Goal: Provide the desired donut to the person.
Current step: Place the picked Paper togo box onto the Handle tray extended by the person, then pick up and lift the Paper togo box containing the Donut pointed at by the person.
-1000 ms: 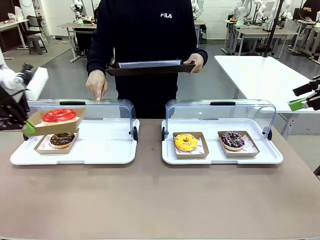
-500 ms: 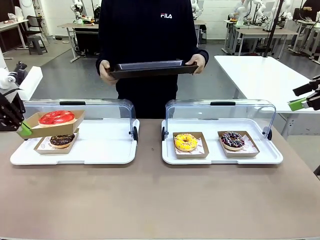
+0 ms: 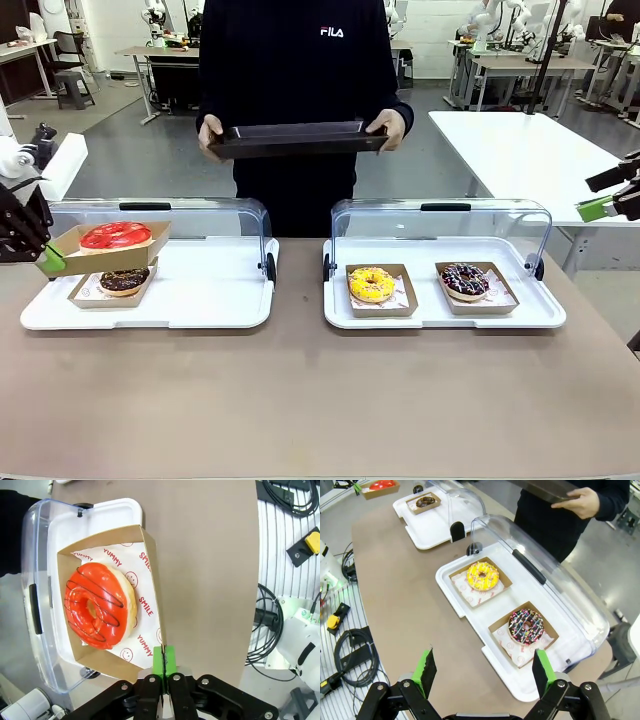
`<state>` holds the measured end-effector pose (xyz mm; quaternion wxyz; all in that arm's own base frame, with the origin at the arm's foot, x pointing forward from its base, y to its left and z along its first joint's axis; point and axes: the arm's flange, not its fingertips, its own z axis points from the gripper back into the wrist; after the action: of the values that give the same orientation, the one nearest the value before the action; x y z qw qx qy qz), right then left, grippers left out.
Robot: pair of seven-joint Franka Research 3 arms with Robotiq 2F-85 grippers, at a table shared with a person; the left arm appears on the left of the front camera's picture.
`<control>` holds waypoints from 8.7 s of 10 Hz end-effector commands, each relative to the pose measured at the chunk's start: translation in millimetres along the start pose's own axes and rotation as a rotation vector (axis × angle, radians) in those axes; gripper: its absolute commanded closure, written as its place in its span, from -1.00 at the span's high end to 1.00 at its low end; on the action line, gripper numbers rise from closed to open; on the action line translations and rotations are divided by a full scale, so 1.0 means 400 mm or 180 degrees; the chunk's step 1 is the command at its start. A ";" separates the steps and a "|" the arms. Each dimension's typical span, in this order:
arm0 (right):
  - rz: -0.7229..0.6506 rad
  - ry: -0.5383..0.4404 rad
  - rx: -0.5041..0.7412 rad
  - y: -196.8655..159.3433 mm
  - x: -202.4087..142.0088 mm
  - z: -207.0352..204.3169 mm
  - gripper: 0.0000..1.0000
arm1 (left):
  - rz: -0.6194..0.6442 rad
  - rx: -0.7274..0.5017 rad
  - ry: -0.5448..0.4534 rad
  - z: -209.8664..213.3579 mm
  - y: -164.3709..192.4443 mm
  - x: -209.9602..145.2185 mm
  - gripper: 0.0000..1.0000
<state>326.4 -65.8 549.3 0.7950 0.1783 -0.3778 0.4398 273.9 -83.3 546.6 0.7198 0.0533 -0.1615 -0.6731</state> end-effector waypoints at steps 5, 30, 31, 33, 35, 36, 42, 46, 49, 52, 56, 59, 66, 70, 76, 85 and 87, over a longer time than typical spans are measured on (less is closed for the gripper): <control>0.0018 -0.0091 0.0045 -0.005 0.003 -0.004 1.00 | 0.0023 0.0065 0.0026 -0.002 0.009 0.001 -1.00; 0.0018 -0.0091 0.0045 -0.005 0.003 -0.004 1.00 | -0.0126 0.0029 0.0145 0.033 0.398 0.451 -0.98; 0.0018 -0.0091 0.0045 -0.005 0.003 -0.004 1.00 | -0.0129 0.0093 0.0191 -0.001 0.431 0.494 -0.98; 0.0018 -0.0091 0.0045 -0.005 0.003 -0.004 1.00 | -0.0235 0.0178 0.0221 -0.072 0.475 0.535 -0.98; 0.0018 -0.0091 0.0045 -0.005 0.003 -0.004 1.00 | -0.0299 0.0124 0.0201 -0.143 0.520 0.540 -0.98; 0.0018 -0.0091 0.0045 -0.005 0.003 -0.004 1.00 | -0.0328 0.0133 0.0256 -0.165 0.534 0.537 -0.98; 0.0018 -0.0091 0.0045 -0.005 0.003 -0.004 1.00 | -0.0247 0.0211 0.0344 -0.255 0.592 0.520 -0.98; 0.0018 -0.0091 0.0045 -0.005 0.003 -0.004 1.00 | -0.0056 0.0016 0.0360 -0.249 0.593 0.498 0.43; 0.0018 -0.0091 0.0045 -0.005 0.003 -0.004 1.00 | -0.0071 -0.0164 0.0359 -0.207 0.586 0.495 1.00; 0.0018 -0.0091 0.0045 -0.005 0.003 -0.004 1.00 | -0.0056 -0.0271 0.0376 -0.195 0.578 0.501 1.00; 0.0018 -0.0091 0.0045 -0.005 0.003 -0.004 1.00 | -0.0132 -0.0408 0.0302 -0.190 0.568 0.481 1.00; 0.0018 -0.0091 0.0045 -0.005 0.003 -0.004 1.00 | -0.0083 -0.0358 0.0345 -0.204 0.569 0.498 1.00; 0.0018 -0.0091 0.0045 -0.005 0.003 -0.004 1.00 | -0.0083 -0.0358 0.0345 -0.204 0.569 0.498 1.00; 0.0018 -0.0091 0.0045 -0.005 0.003 -0.004 1.00 | -0.0083 -0.0358 0.0345 -0.204 0.569 0.498 1.00; 0.0018 -0.0091 0.0045 -0.005 0.003 -0.004 1.00 | 0.0488 -0.0584 -0.0024 -0.096 0.508 0.322 1.00; 0.0018 -0.0091 0.0045 -0.005 0.003 -0.004 1.00 | 0.1403 -0.0213 -0.1124 -0.048 0.170 -0.263 1.00; 0.0018 -0.0091 0.0045 -0.005 0.003 -0.004 1.00 | 0.1427 -0.0268 -0.1238 -0.063 0.169 -0.300 1.00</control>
<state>326.1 -66.5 550.3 0.7954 0.1775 -0.3778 0.4393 337.6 33.5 529.5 0.8174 -0.1351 -0.2614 -0.4952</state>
